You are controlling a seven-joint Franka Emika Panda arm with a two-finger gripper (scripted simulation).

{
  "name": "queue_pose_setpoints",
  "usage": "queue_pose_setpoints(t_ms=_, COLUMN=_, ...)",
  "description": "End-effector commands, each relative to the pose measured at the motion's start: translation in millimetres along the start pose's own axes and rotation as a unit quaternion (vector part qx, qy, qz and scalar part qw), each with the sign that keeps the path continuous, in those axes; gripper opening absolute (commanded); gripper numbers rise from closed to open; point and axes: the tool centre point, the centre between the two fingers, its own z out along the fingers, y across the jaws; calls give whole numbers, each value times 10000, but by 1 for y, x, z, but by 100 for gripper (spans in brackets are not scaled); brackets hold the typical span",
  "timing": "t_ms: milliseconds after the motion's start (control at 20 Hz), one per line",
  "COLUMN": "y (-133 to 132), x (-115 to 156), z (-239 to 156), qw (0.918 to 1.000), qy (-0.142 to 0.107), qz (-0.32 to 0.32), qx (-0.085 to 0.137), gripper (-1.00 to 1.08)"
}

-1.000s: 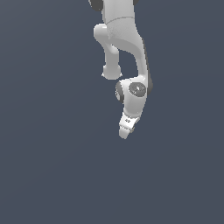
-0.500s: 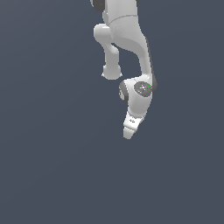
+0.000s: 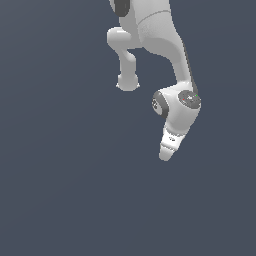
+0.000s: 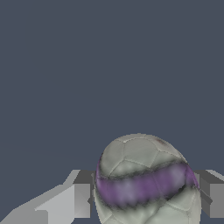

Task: Pick up the object and move it to a goal position.

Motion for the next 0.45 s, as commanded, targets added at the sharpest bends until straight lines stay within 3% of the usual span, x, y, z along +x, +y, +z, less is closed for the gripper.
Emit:
queue_pose_setpoints(t_ms=0, y=-1, x=14, z=-5, qw=10000, qy=1, qz=8, qx=-2, gripper=-100)
queue_pose_setpoints(t_ms=400, y=-3, x=29, z=-11, qw=10000, qy=-1, qz=7, qx=-3, gripper=-100)
